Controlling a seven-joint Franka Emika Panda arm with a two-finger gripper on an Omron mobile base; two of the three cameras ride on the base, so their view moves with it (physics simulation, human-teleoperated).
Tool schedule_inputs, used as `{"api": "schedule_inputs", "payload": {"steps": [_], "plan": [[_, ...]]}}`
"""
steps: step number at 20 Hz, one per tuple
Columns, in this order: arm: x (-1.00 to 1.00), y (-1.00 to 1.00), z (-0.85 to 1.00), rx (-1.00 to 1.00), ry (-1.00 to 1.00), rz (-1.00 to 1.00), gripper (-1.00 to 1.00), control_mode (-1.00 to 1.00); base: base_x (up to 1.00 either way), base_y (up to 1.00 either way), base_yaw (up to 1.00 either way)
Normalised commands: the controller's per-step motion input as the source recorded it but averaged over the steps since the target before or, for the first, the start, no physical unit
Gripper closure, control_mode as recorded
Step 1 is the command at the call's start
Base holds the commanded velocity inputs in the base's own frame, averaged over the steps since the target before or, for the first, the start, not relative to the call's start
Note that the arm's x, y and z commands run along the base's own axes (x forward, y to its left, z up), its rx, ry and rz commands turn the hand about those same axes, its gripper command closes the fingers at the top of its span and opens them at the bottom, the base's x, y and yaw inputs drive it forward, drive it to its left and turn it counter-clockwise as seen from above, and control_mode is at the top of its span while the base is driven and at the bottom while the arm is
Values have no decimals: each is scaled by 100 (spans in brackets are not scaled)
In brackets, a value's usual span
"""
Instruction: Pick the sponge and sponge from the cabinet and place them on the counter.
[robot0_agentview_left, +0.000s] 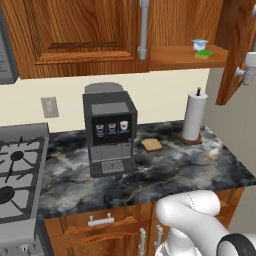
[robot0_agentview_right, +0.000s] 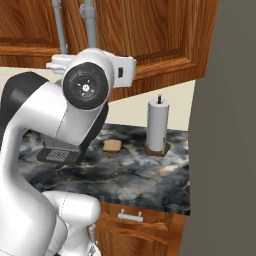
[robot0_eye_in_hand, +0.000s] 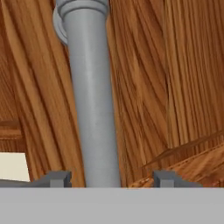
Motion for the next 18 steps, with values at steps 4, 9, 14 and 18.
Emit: {"api": "schedule_inputs", "payload": {"steps": [4, 9, 14, 18], "plan": [[-45, -24, 15, 4, 0, 0, -100, -100, 0, 0, 0], [-48, -8, 10, 0, 1, 1, -100, -100, 0, 0, 0], [-73, 7, -7, -12, 10, 7, -100, -100, 0, 0, 0], [-99, 15, -33, -14, 11, 9, -100, -100, 0, 0, 0]]}}
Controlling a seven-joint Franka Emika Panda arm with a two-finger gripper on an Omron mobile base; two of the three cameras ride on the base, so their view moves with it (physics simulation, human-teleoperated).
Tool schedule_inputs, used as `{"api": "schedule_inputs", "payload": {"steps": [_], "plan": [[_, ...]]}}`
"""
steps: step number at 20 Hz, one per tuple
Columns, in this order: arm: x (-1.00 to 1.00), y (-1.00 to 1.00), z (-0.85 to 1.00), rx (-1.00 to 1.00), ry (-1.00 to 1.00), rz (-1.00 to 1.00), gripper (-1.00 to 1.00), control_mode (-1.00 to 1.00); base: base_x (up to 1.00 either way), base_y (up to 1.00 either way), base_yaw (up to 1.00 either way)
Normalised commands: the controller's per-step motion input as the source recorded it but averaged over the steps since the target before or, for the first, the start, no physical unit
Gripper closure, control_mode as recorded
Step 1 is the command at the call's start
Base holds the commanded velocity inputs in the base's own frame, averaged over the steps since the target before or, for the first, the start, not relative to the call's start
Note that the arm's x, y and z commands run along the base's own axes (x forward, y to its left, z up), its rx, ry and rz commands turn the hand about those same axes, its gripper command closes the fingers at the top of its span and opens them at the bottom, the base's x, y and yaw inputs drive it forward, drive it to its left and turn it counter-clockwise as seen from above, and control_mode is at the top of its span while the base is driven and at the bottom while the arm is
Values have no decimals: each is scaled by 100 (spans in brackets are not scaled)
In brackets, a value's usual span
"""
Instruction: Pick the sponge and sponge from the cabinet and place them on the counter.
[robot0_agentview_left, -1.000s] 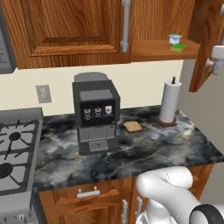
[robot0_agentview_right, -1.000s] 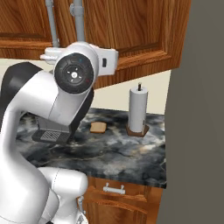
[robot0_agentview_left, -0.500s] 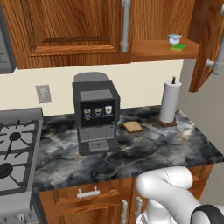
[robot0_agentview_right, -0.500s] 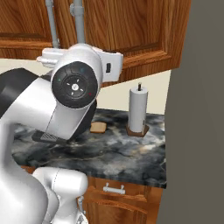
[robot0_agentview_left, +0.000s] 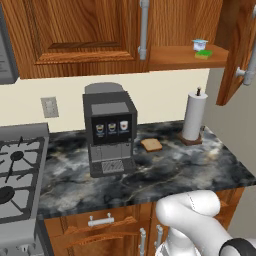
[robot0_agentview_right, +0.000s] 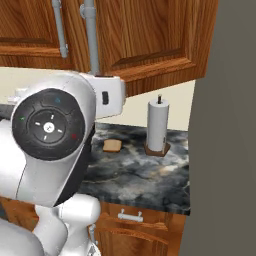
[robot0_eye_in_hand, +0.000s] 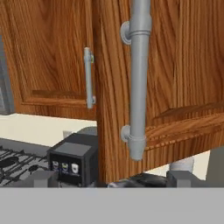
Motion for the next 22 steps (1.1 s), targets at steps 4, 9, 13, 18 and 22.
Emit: {"api": "schedule_inputs", "payload": {"steps": [4, 9, 13, 18, 22], "plan": [[-100, 26, -55, -18, 8, 11, -100, -100, 0, 0, 0], [-89, 52, -52, -31, 1, 11, -100, -100, 0, 0, 0], [-55, 75, -29, -33, -6, 4, -100, -100, 0, 0, 0], [-23, 72, -4, -26, -14, 0, -100, -100, 0, 0, 0], [-1, 64, 0, -38, -13, -2, -100, -100, 0, 0, 0]]}}
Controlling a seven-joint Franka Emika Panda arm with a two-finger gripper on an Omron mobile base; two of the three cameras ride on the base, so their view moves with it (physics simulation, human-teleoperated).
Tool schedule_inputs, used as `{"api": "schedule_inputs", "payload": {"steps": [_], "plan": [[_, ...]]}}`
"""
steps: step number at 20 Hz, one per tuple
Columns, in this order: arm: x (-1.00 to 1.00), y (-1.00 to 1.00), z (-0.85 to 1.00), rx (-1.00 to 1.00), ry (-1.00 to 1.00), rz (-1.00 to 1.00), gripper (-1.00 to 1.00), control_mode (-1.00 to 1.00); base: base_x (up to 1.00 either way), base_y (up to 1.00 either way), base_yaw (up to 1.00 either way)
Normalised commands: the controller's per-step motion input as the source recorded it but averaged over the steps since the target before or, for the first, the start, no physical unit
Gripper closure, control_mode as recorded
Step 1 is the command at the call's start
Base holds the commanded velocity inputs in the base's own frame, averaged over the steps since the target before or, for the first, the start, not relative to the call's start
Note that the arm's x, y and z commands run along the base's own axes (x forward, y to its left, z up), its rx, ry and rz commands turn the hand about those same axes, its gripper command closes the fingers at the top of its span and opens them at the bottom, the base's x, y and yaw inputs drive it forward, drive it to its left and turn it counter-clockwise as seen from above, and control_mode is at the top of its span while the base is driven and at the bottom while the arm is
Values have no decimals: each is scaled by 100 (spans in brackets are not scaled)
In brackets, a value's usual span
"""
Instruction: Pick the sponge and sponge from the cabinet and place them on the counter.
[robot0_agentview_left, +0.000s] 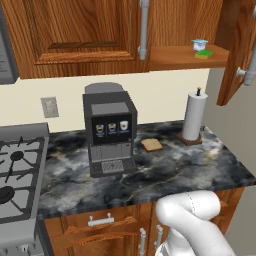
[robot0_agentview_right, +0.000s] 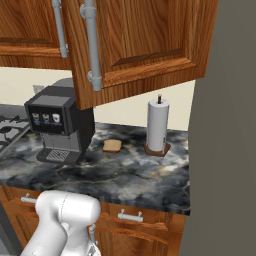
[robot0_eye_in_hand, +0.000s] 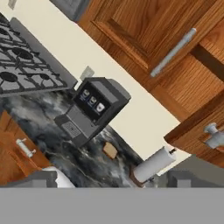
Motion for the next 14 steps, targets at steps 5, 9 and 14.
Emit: {"api": "schedule_inputs", "payload": {"steps": [5, 9, 14], "plan": [[2, 44, 0, -38, -11, -8, -100, -100, 0, 0, 0], [19, 22, 0, -38, -10, -11, -100, -100, 0, 0, 0], [41, 4, 0, -33, -7, -14, -100, -100, 0, 0, 0]]}}
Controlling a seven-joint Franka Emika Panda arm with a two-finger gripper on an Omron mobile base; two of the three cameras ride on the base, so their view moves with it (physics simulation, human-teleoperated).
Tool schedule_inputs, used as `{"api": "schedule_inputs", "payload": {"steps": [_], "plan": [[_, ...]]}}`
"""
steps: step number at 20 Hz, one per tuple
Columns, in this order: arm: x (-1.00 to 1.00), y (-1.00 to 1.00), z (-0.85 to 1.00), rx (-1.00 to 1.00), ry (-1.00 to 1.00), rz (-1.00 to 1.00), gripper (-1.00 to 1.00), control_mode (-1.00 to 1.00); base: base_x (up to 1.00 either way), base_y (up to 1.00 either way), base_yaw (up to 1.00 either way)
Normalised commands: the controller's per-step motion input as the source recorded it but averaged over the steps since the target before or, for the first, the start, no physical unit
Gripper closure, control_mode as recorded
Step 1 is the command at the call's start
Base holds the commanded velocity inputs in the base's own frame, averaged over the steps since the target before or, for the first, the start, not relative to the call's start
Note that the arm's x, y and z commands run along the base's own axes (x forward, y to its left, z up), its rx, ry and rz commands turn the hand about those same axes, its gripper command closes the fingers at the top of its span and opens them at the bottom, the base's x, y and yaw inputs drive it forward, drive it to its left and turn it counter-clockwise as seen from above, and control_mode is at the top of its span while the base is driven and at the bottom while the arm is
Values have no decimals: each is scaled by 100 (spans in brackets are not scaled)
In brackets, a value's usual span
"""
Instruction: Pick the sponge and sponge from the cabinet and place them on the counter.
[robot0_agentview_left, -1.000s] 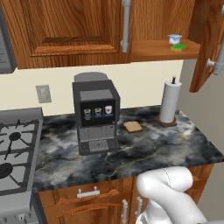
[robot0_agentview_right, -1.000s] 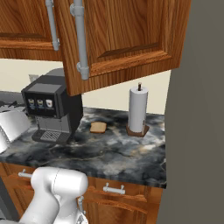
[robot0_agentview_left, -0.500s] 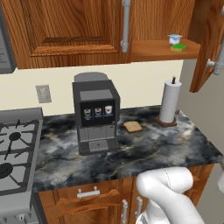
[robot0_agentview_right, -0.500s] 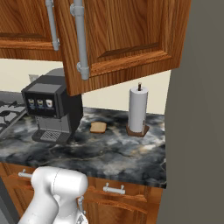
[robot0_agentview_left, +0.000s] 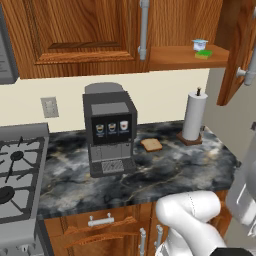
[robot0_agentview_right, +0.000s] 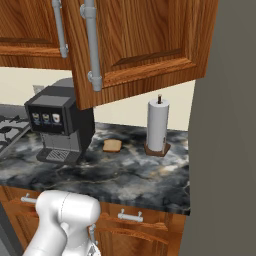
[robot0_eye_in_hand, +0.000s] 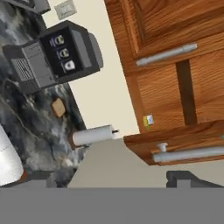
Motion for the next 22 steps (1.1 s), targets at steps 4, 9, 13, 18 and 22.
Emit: {"api": "schedule_inputs", "payload": {"steps": [4, 9, 13, 18, 22], "plan": [[57, 0, 0, -28, -5, -16, -100, -100, 0, 0, 0], [65, 0, 0, -24, -5, -15, -100, -100, 0, 0, 0], [69, -1, 0, -22, -4, -17, -100, -100, 0, 0, 0], [64, -11, 0, -16, -1, -18, -100, -100, 0, 0, 0], [62, -12, 0, -13, -4, -20, -100, -100, 0, 0, 0]]}}
